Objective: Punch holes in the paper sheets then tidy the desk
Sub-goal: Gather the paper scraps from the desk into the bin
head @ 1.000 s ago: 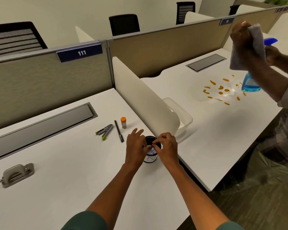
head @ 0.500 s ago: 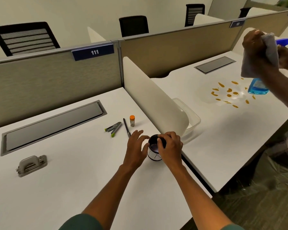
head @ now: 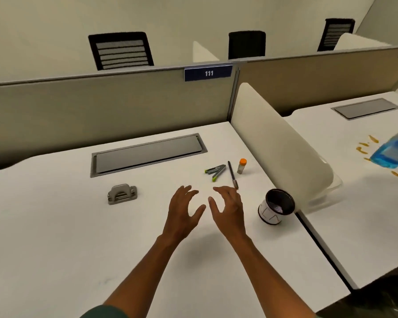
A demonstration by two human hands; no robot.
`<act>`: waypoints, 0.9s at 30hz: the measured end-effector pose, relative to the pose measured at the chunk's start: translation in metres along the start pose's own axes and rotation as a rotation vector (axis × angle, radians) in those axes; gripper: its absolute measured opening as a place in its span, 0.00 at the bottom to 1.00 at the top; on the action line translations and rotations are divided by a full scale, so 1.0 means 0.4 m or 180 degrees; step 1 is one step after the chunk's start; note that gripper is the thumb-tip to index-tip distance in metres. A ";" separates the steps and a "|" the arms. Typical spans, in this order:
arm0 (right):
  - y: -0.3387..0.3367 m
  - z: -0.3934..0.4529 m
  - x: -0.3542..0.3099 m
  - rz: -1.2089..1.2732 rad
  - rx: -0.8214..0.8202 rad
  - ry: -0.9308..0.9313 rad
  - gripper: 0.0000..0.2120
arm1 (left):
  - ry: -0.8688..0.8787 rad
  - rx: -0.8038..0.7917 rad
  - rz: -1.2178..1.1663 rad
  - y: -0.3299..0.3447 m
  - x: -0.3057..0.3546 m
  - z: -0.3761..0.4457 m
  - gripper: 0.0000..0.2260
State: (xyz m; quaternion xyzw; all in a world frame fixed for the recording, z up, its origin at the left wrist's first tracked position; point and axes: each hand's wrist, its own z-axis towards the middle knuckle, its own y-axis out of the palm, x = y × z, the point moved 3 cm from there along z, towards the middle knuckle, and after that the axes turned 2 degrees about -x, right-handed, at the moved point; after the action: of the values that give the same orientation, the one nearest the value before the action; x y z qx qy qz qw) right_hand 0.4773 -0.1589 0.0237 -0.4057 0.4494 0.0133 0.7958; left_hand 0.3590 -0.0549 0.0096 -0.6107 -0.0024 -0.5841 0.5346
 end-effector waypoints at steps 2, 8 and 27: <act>0.056 -0.017 -0.043 0.0013 -0.0208 -0.0083 0.19 | -0.0033 0.0053 0.0130 -0.059 -0.054 -0.035 0.25; 0.216 -0.082 -0.146 -0.0085 -0.0717 -0.0258 0.22 | -0.0370 0.0147 0.0438 -0.226 -0.220 -0.146 0.27; 0.497 -0.370 -0.175 -0.0472 -0.1737 -0.0475 0.28 | -0.0706 -0.0160 0.0448 -0.424 -0.523 -0.483 0.15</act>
State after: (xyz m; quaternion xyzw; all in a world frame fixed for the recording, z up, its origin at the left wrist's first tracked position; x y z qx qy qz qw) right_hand 0.2545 -0.0990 -0.0908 -0.6344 0.3386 0.1053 0.6869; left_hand 0.0485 0.0211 -0.0790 -0.6834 -0.0040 -0.4740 0.5553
